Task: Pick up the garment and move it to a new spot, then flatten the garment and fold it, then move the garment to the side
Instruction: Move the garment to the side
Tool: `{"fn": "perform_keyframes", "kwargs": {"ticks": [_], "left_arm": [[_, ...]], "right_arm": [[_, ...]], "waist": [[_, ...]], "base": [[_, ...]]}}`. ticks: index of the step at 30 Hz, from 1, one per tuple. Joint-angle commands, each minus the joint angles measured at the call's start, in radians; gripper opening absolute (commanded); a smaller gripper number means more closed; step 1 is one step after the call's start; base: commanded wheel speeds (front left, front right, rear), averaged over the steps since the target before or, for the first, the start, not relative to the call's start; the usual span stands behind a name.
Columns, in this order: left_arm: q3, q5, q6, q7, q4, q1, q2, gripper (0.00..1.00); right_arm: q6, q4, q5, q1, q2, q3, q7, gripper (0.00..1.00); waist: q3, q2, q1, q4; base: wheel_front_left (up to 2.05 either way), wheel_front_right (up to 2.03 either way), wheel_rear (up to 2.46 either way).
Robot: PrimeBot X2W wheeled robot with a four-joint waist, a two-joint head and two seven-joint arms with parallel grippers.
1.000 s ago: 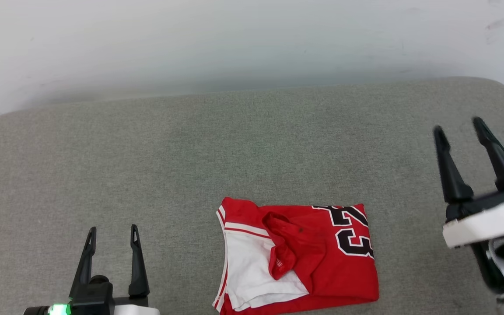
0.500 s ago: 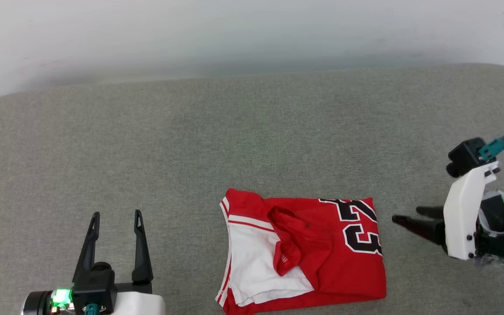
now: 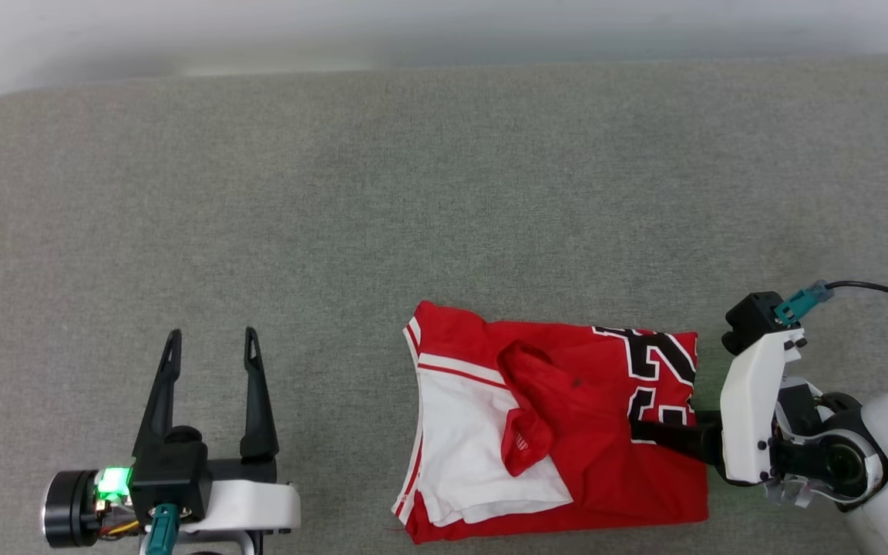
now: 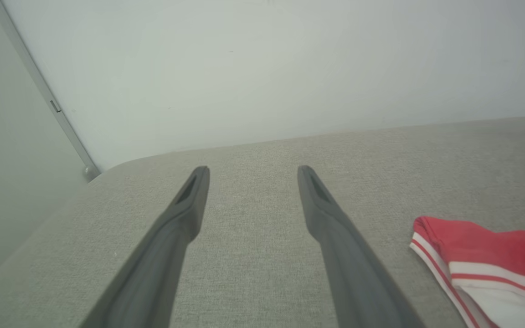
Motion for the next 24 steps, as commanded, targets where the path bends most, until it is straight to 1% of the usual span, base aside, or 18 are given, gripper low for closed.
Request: {"fn": "perform_keyframes", "kwargs": {"ticks": [1, 5, 8, 9, 10, 11, 18, 24], "left_arm": [[-0.002, 0.003, -0.005, -0.002, -0.004, -0.020, 0.000, 1.00], [-0.010, 0.004, -0.008, -0.002, -0.001, -0.043, -0.002, 1.00], [-0.012, 0.005, -0.007, -0.002, 0.001, -0.053, -0.002, 1.00], [-0.012, 0.005, -0.007, -0.002, 0.002, -0.053, -0.002, 1.00], [-0.012, 0.005, -0.006, -0.002, 0.003, -0.052, -0.001, 1.00], [-0.011, 0.004, -0.005, -0.002, 0.005, -0.048, 0.000, 1.00], [-0.009, -0.003, -0.002, -0.002, 0.014, -0.011, -0.003, 1.00], [-0.008, -0.004, 0.009, -0.002, 0.011, 0.013, -0.010, 1.00]], "right_arm": [[-0.001, 0.031, -0.009, 0.006, 0.020, 0.030, -0.007, 1.00], [-0.003, 0.114, -0.034, 0.028, 0.049, 0.111, -0.029, 1.00], [-0.006, 0.144, -0.033, 0.031, 0.059, 0.162, -0.055, 1.00], [-0.006, 0.141, -0.031, 0.026, 0.058, 0.172, -0.074, 0.54], [-0.006, 0.138, -0.027, 0.016, 0.054, 0.179, -0.090, 0.13], [-0.006, 0.131, -0.019, 0.006, 0.048, 0.187, -0.102, 0.00], [-0.001, 0.027, 0.008, -0.098, -0.044, 0.212, -0.206, 0.00], [-0.001, -0.097, -0.017, -0.176, -0.145, 0.276, -0.247, 0.00]], "waist": [[0.029, 0.0000, 0.0000, 0.013], [0.054, 0.0000, 0.0000, 0.028], [0.058, 0.0000, 0.0000, 0.033], [0.057, 0.0000, 0.0000, 0.033], [0.054, 0.0000, 0.0000, 0.033], [0.048, 0.0000, 0.0000, 0.032], [-0.016, 0.0000, 0.0000, 0.018], [-0.055, 0.0000, 0.0000, -0.012]], "base": [[0.00, 0.00, 0.00], [0.00, 0.00, 0.00], [0.00, 0.00, 0.00], [0.00, 0.00, 0.00], [0.00, 0.00, 0.00], [0.00, 0.00, 0.00], [0.00, 0.00, 0.00], [0.00, 0.00, 0.00]]}}
